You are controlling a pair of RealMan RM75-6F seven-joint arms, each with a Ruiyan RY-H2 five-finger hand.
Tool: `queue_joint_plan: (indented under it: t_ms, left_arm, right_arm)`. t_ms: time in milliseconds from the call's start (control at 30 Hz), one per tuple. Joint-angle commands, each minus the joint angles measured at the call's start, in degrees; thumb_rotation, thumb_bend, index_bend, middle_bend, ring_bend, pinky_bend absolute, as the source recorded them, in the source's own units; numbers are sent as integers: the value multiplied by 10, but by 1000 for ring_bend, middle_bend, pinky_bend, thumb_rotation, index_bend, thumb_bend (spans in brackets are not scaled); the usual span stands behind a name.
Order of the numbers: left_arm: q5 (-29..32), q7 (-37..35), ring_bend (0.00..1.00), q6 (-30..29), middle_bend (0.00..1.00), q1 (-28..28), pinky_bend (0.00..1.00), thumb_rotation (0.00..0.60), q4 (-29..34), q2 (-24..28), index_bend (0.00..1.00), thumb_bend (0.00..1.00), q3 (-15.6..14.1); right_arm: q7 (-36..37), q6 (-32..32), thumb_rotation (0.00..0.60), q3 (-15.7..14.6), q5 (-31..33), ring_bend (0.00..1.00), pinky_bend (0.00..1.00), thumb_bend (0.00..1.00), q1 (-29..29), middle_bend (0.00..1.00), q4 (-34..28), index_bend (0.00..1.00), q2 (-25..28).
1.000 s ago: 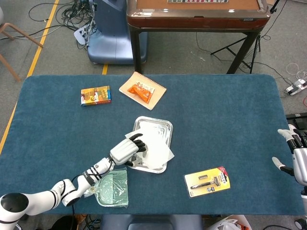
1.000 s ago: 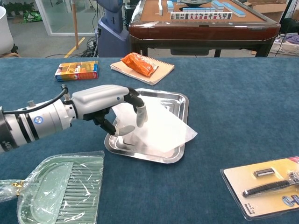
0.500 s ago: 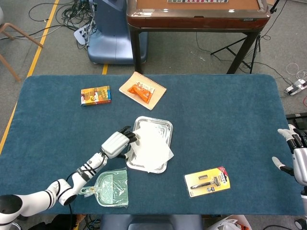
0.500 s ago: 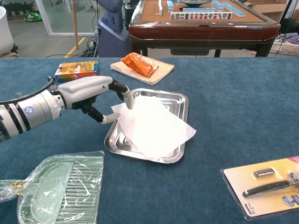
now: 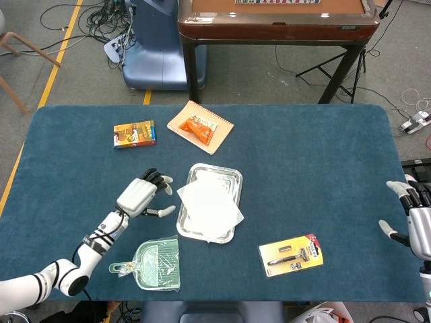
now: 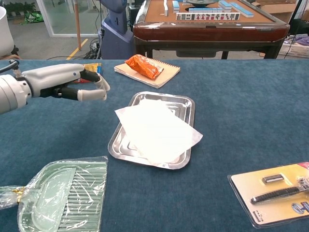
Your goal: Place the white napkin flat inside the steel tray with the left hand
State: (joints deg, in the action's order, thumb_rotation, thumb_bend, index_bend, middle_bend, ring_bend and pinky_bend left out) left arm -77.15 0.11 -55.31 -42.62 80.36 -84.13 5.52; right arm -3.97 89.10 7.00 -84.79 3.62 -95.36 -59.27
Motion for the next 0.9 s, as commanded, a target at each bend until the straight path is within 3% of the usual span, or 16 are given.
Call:
queue_joint_plan:
  t_ms: [33, 100, 167, 200, 300, 400, 467, 600, 700, 900]
  left_arm:
    - [25, 28, 35, 26, 110, 2, 0, 0, 27, 16, 354, 90, -5]
    - [23, 50, 58, 27, 114, 0, 0, 0, 30, 19, 334, 77, -7]
    - [9, 67, 179, 14, 208, 0, 70, 0, 22, 14, 323, 76, -8]
    - [1, 73, 246, 5, 271, 1, 144, 0, 17, 12, 321, 76, -8]
    - [-18, 79, 489, -10, 539, 0, 499, 0, 5, 9, 321, 76, -8]
    - [-36, 75, 735, -8, 824, -4, 767, 0, 0, 14, 330, 76, -11]
    - [-39, 74, 861, 6, 954, -10, 910, 0, 4, 22, 335, 76, -15]
    - [-18, 91, 994, 62, 1000, -25, 1000, 0, 24, 46, 319, 72, -23]
    - [20, 124, 1000, 103, 1000, -36, 1000, 0, 43, 63, 292, 61, -25]
    - [87, 174, 1000, 131, 1000, -46, 1000, 0, 63, 65, 241, 58, -22]
  right_arm:
    - [0, 2, 600, 0, -2, 143, 183, 153, -1, 243, -1, 233, 0]
    - [0, 4, 600, -1, -4, 143, 183, 153, -2, 243, -2, 233, 2]
    - [1, 6, 600, -1, -5, 143, 183, 153, -3, 243, -2, 233, 3]
    - [1, 8, 600, -2, -5, 143, 183, 153, -5, 243, -2, 233, 3]
    - [4, 12, 600, -3, -5, 143, 183, 153, -8, 243, -1, 233, 3]
    - [8, 15, 600, -4, -6, 143, 183, 154, -10, 243, 2, 233, 2]
    - [9, 15, 600, -4, -6, 143, 183, 154, -11, 243, 3, 233, 1]
    - [13, 16, 600, -4, -7, 143, 183, 153, -11, 243, 7, 233, -1]
    - [15, 15, 600, -4, -8, 143, 183, 154, -11, 243, 9, 233, -2]
    - [20, 17, 600, -5, -8, 143, 183, 154, -13, 243, 13, 233, -5]
